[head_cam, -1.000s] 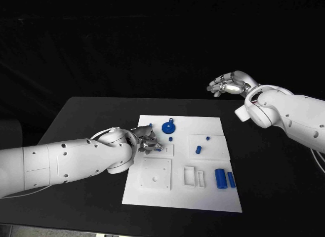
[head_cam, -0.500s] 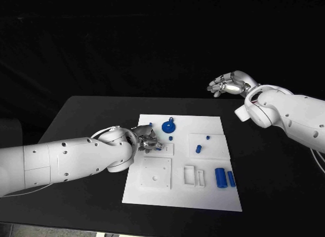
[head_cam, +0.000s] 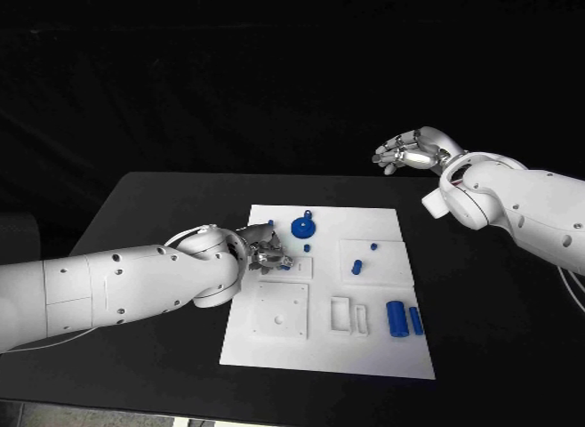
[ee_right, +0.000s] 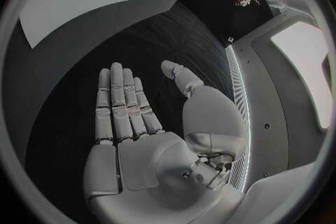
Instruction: Assemble the parts on the task board
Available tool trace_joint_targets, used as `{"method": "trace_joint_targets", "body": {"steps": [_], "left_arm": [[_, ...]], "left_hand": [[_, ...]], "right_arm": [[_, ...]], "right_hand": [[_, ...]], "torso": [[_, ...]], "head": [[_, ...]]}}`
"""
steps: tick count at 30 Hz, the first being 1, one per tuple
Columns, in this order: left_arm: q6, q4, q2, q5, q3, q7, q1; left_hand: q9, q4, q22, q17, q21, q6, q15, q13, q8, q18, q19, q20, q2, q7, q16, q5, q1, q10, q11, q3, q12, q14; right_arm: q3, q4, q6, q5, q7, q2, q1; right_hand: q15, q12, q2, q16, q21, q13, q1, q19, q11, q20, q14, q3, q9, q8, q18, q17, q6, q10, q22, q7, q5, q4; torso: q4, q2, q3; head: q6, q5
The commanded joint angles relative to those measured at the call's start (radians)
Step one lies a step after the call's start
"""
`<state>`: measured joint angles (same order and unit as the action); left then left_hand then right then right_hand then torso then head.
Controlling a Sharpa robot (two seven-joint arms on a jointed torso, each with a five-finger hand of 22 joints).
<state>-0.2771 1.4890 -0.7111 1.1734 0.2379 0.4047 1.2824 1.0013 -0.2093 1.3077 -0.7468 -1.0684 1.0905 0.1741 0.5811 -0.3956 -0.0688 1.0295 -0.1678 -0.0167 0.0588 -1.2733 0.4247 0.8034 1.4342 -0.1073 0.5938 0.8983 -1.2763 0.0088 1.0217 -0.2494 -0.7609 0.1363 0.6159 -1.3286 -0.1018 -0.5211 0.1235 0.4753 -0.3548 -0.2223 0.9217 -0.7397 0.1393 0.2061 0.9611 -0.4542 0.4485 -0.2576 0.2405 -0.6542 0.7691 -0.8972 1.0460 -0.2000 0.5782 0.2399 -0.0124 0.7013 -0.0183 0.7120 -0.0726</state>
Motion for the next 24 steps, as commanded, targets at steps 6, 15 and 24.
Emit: {"method": "trace_joint_targets", "body": {"steps": [6,15,24], "left_arm": [[0.065,-0.010,0.009,-0.002,0.004,0.009,-0.004],[0.112,-0.016,0.019,-0.001,0.004,0.015,-0.003],[0.119,-0.028,0.020,-0.001,0.003,0.017,-0.003]], "left_hand": [[0.003,-0.002,0.021,-0.002,-0.007,0.193,0.008,0.002,-0.004,-0.007,0.006,-0.091,-0.012,-0.090,-0.010,-0.009,-0.003,-0.012,-0.014,0.009,0.009,-0.008],[0.011,-0.032,0.021,-0.001,-0.017,0.194,0.004,0.003,-0.006,-0.008,0.000,-0.090,-0.018,-0.090,-0.020,0.059,0.002,-0.016,-0.011,0.025,0.022,-0.004],[0.014,-0.053,0.019,0.001,-0.022,0.196,0.003,0.002,-0.006,-0.011,0.000,-0.091,-0.001,-0.091,-0.026,0.078,0.016,-0.017,-0.009,0.033,0.029,-0.002]], "right_arm": [[0.001,-0.002,0.015,0.001,0.001,-0.003,0.004],[0.001,-0.002,0.018,0.001,-0.001,-0.003,0.006],[0.001,-0.002,0.019,0.000,0.000,-0.005,0.007]], "right_hand": [[-0.002,-0.001,0.001,-0.003,0.005,0.004,0.003,0.001,0.006,0.008,-0.007,0.002,-0.002,-0.007,0.014,0.001,-0.004,-0.002,0.002,-0.022,0.012,-0.006],[-0.002,-0.001,0.002,-0.003,0.005,0.006,0.004,0.002,0.006,0.009,-0.007,0.002,-0.004,-0.007,0.015,0.002,-0.005,-0.002,0.003,-0.022,0.019,-0.006],[-0.003,-0.001,0.002,-0.004,0.006,0.008,0.004,0.003,0.007,0.009,-0.008,0.003,-0.004,-0.007,0.015,0.002,-0.006,-0.001,0.003,-0.023,0.021,-0.006]], "torso": [[0.0002,0.000,0.0005],[0.0006,0.000,-0.0003],[-0.0001,0.000,-0.0009]], "head": [[0.002,0.000],[0.004,0.001],[0.001,0.003]]}}
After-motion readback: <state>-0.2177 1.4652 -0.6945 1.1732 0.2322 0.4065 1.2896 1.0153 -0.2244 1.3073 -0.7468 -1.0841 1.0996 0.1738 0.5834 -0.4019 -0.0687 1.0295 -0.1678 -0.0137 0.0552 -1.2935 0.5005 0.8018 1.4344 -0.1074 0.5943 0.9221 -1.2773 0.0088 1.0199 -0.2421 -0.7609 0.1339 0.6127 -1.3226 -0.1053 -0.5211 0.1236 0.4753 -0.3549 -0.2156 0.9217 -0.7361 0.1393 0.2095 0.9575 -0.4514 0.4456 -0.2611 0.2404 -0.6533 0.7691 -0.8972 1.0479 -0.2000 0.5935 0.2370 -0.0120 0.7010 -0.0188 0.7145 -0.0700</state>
